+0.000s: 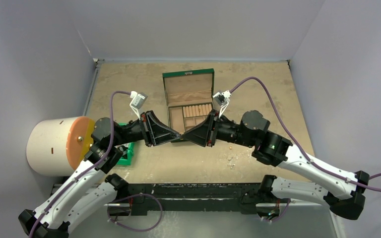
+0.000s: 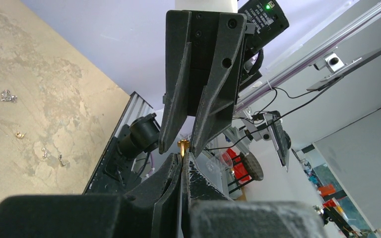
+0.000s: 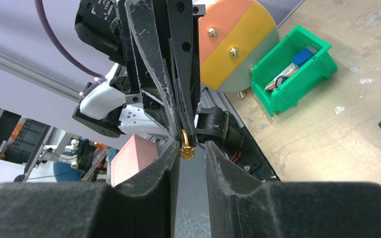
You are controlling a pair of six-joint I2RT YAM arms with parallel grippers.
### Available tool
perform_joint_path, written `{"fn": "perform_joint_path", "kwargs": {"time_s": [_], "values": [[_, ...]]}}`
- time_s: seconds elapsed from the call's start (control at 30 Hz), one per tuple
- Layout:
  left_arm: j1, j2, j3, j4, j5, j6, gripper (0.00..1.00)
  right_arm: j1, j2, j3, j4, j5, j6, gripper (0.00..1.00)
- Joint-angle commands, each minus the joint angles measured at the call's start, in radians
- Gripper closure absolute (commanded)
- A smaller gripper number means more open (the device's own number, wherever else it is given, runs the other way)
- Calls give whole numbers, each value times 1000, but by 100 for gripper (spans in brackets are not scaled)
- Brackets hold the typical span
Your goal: Organize the mixed jewelry
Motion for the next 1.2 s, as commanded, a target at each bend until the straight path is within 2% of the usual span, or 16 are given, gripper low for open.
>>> {"fn": "perform_joint_path", "kwargs": {"time_s": [0.0, 0.23, 0.63, 0.97, 1.03, 1.13, 1.17], "values": [[7, -7, 45, 41, 4, 14, 100, -5, -27, -5, 51, -29, 12, 73], [7, -2, 42, 47, 7, 11, 100, -8, -29, -7, 67, -43, 19, 78], [7, 1, 36, 49, 16, 10, 100, -14, -31, -13, 90, -53, 28, 78], [6, 2, 38, 52, 16, 11, 100, -17, -25, -16, 100, -66, 33, 83], [6, 2, 39, 49, 17, 11, 100, -17, -25, -16, 100, -66, 32, 87], [7, 2, 40, 44, 16, 12, 100, -17, -27, -20, 100, -65, 27, 100], [6, 4, 43, 39, 15, 14, 100, -17, -27, -21, 101, -63, 28, 100]]}}
